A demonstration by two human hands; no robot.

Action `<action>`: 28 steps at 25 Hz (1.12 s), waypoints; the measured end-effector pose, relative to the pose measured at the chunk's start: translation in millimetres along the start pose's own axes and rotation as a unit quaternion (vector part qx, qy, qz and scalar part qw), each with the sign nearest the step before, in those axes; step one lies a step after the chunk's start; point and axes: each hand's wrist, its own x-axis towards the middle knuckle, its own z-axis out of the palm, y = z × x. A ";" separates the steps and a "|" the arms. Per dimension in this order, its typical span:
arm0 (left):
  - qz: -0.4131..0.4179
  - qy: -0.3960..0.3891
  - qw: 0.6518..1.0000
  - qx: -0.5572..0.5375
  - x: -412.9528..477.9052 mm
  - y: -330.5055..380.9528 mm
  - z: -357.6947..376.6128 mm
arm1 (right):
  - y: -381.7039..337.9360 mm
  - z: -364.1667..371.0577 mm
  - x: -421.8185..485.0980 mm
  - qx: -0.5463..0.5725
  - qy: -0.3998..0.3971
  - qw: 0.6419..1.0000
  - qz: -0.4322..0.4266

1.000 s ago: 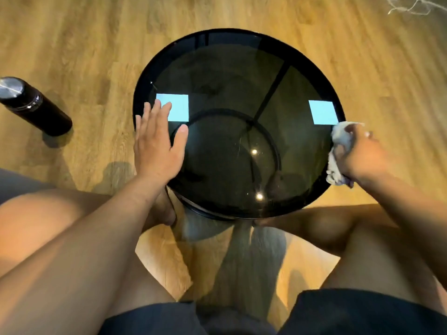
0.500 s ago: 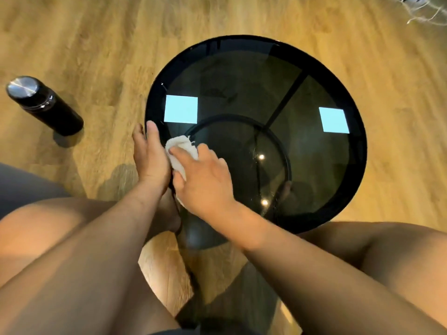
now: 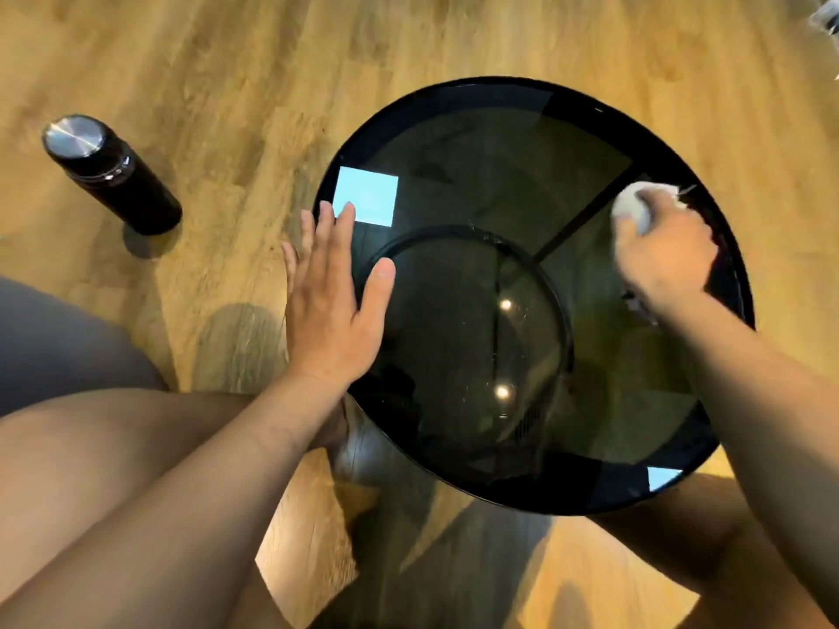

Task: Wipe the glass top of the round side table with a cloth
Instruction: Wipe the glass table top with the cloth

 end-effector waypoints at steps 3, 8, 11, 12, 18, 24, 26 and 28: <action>-0.001 0.021 1.000 -0.016 -2.4 -1.6 0.8 | -135.2 34.7 -64.9 0.036 -0.055 0.986 -0.150; -0.015 0.025 0.999 0.014 -9.8 9.8 -3.3 | -193.1 40.2 -91.4 0.062 -0.168 0.913 -0.367; 0.069 -0.052 0.984 0.154 -5.4 8.1 -1.9 | -57.4 19.2 -5.2 -0.028 -0.075 0.964 -0.255; 0.069 -0.063 0.982 0.167 -4.2 7.3 -2.5 | -8.1 5.0 23.6 -0.038 -0.066 0.979 -0.190; 0.063 -0.083 0.981 0.163 -1.6 8.0 -3.1 | 5.3 -2.7 69.4 -0.032 0.006 0.999 -0.043; 0.065 -0.078 0.986 0.133 -2.7 11.1 -3.9 | -218.4 59.3 -7.9 0.030 -0.076 0.960 -0.267; 0.063 -0.076 0.986 0.133 -3.6 12.5 -4.3 | -231.8 60.2 -23.2 0.047 -0.117 0.924 -0.361; 0.059 -0.074 0.985 0.142 -3.2 12.7 -5.1 | -208.3 56.9 11.4 0.034 -0.121 0.913 -0.389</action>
